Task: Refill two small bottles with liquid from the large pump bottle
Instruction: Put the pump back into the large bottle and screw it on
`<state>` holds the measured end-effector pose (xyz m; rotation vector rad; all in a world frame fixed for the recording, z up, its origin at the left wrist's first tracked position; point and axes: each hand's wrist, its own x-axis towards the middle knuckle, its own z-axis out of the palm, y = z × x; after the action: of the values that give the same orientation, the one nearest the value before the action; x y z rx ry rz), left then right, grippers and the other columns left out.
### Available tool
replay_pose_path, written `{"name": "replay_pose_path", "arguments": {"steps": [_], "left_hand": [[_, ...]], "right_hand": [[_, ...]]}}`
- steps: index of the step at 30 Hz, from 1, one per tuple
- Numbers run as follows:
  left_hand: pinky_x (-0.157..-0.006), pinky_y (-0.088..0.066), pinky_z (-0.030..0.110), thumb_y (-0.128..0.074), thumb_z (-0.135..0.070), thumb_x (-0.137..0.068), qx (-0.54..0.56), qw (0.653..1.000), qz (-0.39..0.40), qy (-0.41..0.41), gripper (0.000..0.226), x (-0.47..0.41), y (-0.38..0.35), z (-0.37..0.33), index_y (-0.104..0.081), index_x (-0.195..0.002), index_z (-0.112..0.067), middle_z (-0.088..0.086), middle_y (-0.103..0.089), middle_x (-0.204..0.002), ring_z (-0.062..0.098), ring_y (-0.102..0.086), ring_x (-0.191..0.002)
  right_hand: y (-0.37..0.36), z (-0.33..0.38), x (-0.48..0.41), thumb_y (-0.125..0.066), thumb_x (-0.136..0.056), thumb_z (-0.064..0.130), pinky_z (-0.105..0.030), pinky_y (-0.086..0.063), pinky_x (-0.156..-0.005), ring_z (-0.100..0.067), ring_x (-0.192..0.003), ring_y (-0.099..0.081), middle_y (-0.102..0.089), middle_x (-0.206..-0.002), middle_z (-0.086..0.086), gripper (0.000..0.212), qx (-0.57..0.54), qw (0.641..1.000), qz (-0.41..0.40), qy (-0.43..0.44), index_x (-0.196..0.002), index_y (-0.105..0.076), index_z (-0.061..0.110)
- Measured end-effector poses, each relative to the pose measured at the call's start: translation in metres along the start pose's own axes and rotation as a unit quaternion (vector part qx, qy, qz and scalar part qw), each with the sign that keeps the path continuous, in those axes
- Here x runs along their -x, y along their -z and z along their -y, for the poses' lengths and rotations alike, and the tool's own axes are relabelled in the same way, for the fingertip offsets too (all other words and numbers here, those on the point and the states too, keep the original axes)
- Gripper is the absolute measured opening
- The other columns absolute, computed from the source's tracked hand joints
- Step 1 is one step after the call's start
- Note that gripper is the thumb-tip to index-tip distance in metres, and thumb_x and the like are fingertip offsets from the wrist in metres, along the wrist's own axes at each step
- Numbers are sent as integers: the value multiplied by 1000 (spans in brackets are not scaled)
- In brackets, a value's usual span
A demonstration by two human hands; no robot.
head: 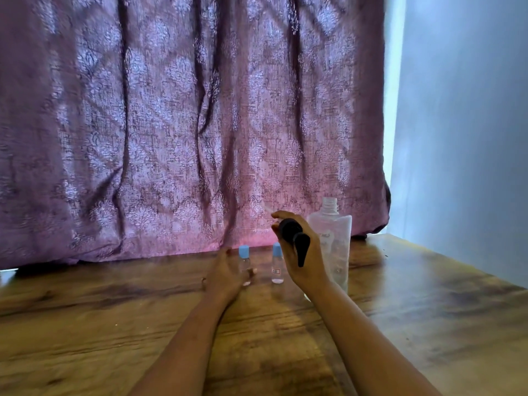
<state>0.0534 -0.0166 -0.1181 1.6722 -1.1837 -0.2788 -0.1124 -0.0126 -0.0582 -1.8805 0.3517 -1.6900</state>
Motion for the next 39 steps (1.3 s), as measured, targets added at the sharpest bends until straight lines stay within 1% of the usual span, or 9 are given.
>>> {"name": "replay_pose_path", "arguments": {"steps": [4,6,9,12,14,22,32,34,39], "left_hand": [[-96,-40,38,-80,-26,-71,110,984,-121,-66,64,12,14,-30,-47,-126,-23,4,-54,-129,26,-50,-118],[-91,-36,33,-78,-22,-74,93,976,-129,-150,53,17,17,-61,-52,-120,-17,1,-55,-122,24,-52,-115],[-95,-42,36,-77,-27,-76,95,968,-63,-225,48,25,7,-107,-55,-117,-16,-1,-53,-118,24,-52,-114],[-101,-41,43,-75,-45,-73,26,976,33,-214,71,25,-14,-136,-46,-130,-15,8,-49,-132,27,-48,-121],[-104,-40,45,-73,-56,-69,12,982,91,-164,89,24,-27,-147,-35,-139,-15,10,-43,-141,29,-43,-128],[-79,-45,28,-75,-49,-72,41,980,156,-114,80,28,-51,-154,-34,-135,-20,7,-61,-118,22,-57,-98],[-84,-46,31,-78,-47,-69,42,979,157,-125,81,34,-47,-153,-36,-133,-22,7,-61,-122,23,-58,-106],[-83,-45,29,-78,-47,-69,39,976,165,-140,84,38,-45,-155,-34,-136,-22,6,-60,-125,23,-58,-109],[-82,-41,26,-74,-51,-71,13,968,171,-184,85,47,-41,-157,-33,-139,-20,5,-59,-128,23,-57,-114]], "right_hand": [[7,21,-2,-54,-87,29,-12,-44,-86,9,-95,-56,-58,-104,11,18,11,1000,-13,9,-105,-56,29],[17,34,-10,-48,-92,24,-14,-46,-78,4,-88,-57,-60,-98,9,19,70,994,-84,9,-109,-57,27],[33,58,-33,-43,-87,47,-40,-48,-66,-20,-71,-58,-62,-79,-5,36,91,963,-247,56,-96,-63,18],[56,90,-55,-40,-90,44,-27,-44,-61,-19,-68,-58,-62,-75,0,46,110,938,-313,104,-93,-65,5],[73,107,-68,-43,-95,28,-14,-38,-54,-17,-64,-54,-60,-74,-4,35,155,928,-317,119,-91,-62,0],[105,127,-102,-45,-98,23,-3,-34,-51,-11,-61,-51,-59,-76,-5,30,280,904,-298,124,-88,-62,0],[96,97,-104,-44,-98,28,-12,-30,-45,-16,-64,-52,-59,-74,-7,35,347,903,-237,94,-83,-59,1],[93,87,-102,-42,-97,34,-9,-28,-47,-14,-65,-54,-61,-76,-5,37,371,904,-204,65,-84,-60,4],[91,58,-88,-41,-96,43,-29,-40,-64,-22,-73,-58,-64,-82,-8,45,447,892,-21,-64,-88,-64,6]]}}
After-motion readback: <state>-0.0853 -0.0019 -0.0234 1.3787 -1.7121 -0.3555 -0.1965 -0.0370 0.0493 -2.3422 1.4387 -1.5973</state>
